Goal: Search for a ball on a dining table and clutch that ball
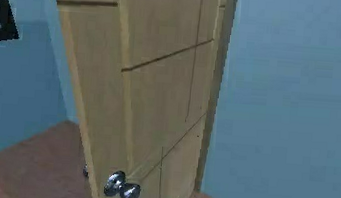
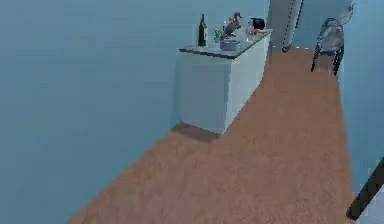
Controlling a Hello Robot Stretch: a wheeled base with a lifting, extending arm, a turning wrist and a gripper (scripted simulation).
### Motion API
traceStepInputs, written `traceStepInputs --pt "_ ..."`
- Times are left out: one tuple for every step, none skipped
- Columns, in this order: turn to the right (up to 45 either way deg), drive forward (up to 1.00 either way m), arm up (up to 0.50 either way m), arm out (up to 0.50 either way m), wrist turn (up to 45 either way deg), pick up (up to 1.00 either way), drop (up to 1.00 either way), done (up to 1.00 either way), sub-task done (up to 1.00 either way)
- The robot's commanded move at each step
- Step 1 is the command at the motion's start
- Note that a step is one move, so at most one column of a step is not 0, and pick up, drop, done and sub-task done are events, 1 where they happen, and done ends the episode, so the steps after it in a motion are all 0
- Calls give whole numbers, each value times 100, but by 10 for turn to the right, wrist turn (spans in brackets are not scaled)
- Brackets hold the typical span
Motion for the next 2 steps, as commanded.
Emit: traceStepInputs --pt "-450 0 0 0 0 0 0 0 0" --pt "-450 0 0 0 0 0 0 0 0"
